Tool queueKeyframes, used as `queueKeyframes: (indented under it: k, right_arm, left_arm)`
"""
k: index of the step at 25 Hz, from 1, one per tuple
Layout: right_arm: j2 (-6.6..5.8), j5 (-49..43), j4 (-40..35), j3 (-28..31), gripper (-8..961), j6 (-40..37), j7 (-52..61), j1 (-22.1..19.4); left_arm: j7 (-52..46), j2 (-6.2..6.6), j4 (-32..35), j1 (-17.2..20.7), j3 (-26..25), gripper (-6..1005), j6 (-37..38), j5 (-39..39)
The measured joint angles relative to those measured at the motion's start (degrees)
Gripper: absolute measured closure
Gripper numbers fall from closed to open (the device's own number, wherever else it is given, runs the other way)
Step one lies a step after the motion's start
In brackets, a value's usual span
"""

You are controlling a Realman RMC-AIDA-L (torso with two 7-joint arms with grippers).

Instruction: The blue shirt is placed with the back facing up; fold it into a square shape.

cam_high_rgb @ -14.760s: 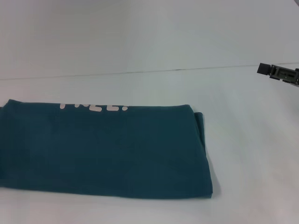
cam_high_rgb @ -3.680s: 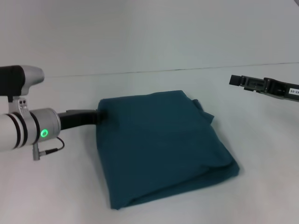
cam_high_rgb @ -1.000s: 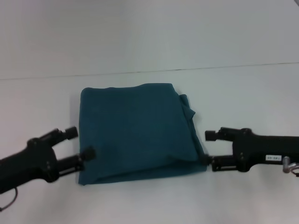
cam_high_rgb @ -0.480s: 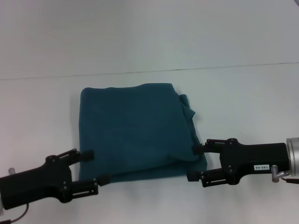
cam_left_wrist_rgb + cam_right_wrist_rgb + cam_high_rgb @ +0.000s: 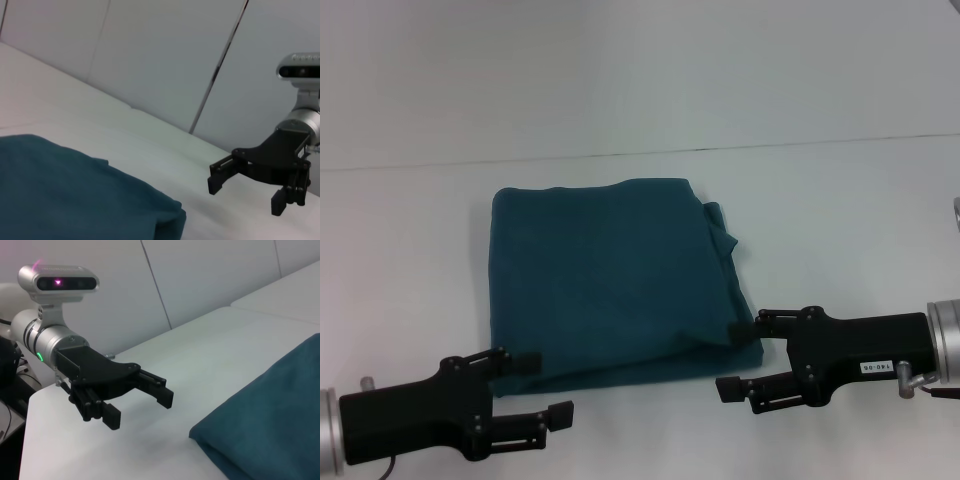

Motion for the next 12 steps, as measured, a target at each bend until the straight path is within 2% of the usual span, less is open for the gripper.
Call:
queueKeyframes:
  k: [12]
  right_arm:
    - [0.21,0.00,0.00,-0.16,38,-0.18,0.00,0.14]
  left_arm:
    - [-0.64,0.00,-0.05,-0.13,0.08,111,0.14,1.16]
